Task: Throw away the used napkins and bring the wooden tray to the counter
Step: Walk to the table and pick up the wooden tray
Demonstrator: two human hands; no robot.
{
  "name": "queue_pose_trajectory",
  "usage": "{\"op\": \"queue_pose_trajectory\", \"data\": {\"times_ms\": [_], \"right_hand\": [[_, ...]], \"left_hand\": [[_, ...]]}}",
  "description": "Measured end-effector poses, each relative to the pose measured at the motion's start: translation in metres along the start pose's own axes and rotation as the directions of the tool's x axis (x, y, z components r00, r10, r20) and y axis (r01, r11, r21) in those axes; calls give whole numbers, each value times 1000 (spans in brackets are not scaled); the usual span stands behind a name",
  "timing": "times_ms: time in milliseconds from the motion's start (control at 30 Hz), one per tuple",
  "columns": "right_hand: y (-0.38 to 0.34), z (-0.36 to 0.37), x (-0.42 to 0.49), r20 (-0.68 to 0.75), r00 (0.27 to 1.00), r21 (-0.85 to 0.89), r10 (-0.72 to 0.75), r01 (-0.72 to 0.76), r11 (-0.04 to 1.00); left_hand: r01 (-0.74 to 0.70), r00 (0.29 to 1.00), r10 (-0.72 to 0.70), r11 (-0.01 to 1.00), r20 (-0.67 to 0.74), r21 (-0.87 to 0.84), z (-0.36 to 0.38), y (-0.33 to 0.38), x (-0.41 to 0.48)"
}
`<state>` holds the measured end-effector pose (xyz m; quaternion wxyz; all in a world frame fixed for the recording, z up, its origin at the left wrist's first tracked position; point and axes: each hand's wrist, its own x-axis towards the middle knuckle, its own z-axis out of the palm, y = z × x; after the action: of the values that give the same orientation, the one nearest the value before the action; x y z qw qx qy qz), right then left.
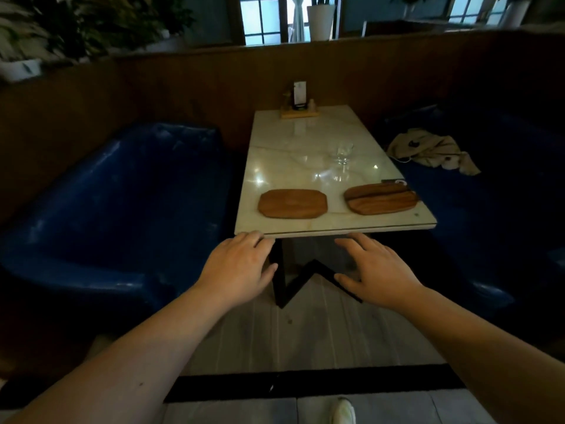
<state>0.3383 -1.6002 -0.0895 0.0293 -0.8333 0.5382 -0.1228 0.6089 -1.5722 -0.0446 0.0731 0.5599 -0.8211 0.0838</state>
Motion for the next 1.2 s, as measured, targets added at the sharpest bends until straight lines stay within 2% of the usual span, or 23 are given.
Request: {"op": "queue_pose_trajectory", "data": {"times_ms": [133,300,567,733,1033,1200], "right_hand": [[65,13,55,-17,997,91,69,-67,994],[124,30,108,52,990,201,131,-139,970],[173,56,171,196,947,383,255,-313,869],[190,79,223,355,865,485,353,-494,722],[222,148,336,483,751,497,450,-659,565],[230,185,378,597,632,487,493,-775,404]], "left_hand": [[54,998,-55,998,41,13,28,-19,65],[145,984,-143,989,109,-8,61,-40,129],[323,933,-290,936,215,-138,114,-69,200],[397,905,-331,882,267,-253,147,-98,242],[527,836,-395,772,382,-355,244,-175,341],[633,767,-478,671,427,-386,287,-209,372]]}}
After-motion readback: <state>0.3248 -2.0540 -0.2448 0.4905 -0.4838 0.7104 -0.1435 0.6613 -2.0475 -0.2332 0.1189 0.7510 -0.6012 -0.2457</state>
